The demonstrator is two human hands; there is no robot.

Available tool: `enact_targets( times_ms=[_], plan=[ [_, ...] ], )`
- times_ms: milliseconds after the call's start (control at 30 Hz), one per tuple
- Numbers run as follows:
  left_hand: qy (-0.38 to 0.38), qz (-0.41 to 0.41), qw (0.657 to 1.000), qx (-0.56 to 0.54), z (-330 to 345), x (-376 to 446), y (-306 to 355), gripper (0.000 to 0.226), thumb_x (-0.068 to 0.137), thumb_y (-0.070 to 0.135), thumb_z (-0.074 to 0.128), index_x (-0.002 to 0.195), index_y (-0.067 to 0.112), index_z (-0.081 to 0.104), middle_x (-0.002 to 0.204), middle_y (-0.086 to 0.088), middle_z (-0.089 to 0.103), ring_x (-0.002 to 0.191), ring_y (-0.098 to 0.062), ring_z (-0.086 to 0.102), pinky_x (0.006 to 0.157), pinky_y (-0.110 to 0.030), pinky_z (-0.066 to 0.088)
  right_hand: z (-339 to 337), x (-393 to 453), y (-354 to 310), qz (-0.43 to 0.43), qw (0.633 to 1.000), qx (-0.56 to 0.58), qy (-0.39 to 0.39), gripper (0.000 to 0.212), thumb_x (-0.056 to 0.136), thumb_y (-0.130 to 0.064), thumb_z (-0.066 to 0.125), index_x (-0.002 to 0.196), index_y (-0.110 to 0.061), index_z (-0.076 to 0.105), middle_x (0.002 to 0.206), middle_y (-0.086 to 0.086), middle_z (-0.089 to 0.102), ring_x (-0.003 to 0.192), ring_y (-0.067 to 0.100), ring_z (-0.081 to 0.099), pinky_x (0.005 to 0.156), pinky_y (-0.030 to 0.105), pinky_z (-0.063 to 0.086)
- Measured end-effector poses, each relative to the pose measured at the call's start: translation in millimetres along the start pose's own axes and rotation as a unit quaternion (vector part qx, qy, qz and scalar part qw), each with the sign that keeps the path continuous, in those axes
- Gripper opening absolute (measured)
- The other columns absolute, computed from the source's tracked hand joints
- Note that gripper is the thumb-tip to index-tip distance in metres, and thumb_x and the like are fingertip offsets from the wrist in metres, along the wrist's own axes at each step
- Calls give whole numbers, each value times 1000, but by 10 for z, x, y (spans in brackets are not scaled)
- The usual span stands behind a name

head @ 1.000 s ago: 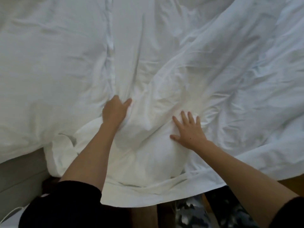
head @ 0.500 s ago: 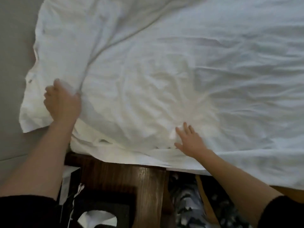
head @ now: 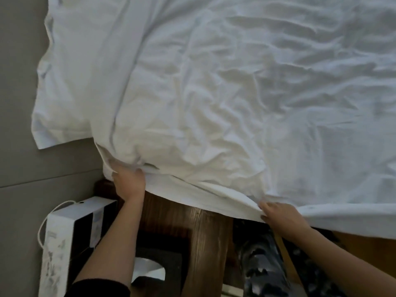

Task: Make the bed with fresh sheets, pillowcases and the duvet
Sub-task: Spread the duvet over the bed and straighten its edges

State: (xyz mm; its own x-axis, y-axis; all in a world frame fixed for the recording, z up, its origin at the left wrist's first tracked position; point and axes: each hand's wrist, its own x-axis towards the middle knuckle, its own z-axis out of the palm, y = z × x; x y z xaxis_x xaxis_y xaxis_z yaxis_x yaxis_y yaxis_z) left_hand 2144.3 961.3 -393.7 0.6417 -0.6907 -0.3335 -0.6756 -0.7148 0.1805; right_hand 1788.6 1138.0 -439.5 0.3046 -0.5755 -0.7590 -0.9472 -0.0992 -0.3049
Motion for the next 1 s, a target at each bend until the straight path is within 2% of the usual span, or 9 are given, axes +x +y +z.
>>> enact_targets(
  times_ms=[133, 267, 300, 367, 433, 533, 700, 800, 1000],
  plan=[
    [10, -6, 999, -38, -22, 132, -29, 33, 98, 9, 41, 128, 3, 50, 117, -23, 60, 106, -39, 57, 81, -40, 44, 64, -97, -216, -68, 997, -13, -44, 33, 102, -42, 29, 126, -23, 41, 103, 3, 63, 91, 26, 61, 65, 33, 32],
    [67, -147, 985, -54, -299, 107, -450, 41, 99, 5, 38, 139, -2, 42, 138, -24, 47, 123, -39, 48, 98, -41, 41, 216, -272, -448, -104, 992, 3, -70, 41, 100, -48, 20, 117, -22, 47, 84, -1, 53, 83, 26, 59, 53, 28, 28],
    [55, -178, 981, -46, -399, 58, -583, 42, 99, 7, 38, 140, -2, 40, 140, -23, 45, 124, -38, 48, 100, -42, 41, 248, -305, -486, -96, 992, 4, -84, 42, 99, -47, 20, 117, -21, 47, 88, 0, 55, 90, 26, 59, 55, 27, 31],
    [6, -200, 979, -37, -499, -47, -809, 44, 98, 9, 38, 141, 2, 38, 141, -21, 44, 127, -37, 46, 103, -43, 40, 287, -361, -499, -58, 986, -23, -154, 38, 99, -41, 29, 125, -20, 47, 116, 7, 56, 109, 28, 52, 79, 33, 41],
    [-56, -199, 977, -41, -540, -124, -873, 48, 94, 9, 42, 143, 7, 37, 138, -22, 47, 121, -40, 49, 101, -46, 43, 297, -431, -465, -37, 976, -68, -203, 44, 99, -39, 35, 137, -18, 40, 136, 14, 42, 125, 33, 39, 100, 42, 35],
    [-111, -186, 975, -41, -603, -254, -695, 46, 89, 15, 46, 134, 5, 45, 125, -22, 56, 102, -43, 58, 85, -49, 50, 62, -580, -448, 3, 981, -47, -186, 50, 99, -41, 37, 142, -16, 35, 145, 15, 35, 132, 34, 34, 106, 44, 31],
    [-158, -83, 984, -23, -654, -797, -56, 48, 94, 20, 46, 140, 5, 41, 138, -21, 47, 118, -41, 50, 97, -45, 44, -548, -1012, -313, 87, 985, 100, -107, 48, 101, -36, 35, 144, -16, 35, 144, 9, 41, 128, 27, 43, 102, 37, 37],
    [-200, 32, 978, 48, -650, -1417, 332, 43, 96, 21, 46, 137, 9, 44, 137, -19, 45, 115, -38, 52, 92, -42, 43, -829, -1479, -151, 146, 970, 190, -39, 47, 101, -35, 34, 144, -16, 35, 142, 8, 46, 126, 26, 46, 101, 35, 37],
    [-300, 233, 909, 171, -485, -2922, 832, 37, 96, 21, 45, 132, 12, 49, 135, -14, 45, 110, -32, 55, 84, -36, 44, -944, -2590, 222, 226, 908, 340, 97, 41, 101, -30, 36, 139, -15, 42, 138, 8, 51, 122, 26, 50, 96, 33, 38]
  ],
)
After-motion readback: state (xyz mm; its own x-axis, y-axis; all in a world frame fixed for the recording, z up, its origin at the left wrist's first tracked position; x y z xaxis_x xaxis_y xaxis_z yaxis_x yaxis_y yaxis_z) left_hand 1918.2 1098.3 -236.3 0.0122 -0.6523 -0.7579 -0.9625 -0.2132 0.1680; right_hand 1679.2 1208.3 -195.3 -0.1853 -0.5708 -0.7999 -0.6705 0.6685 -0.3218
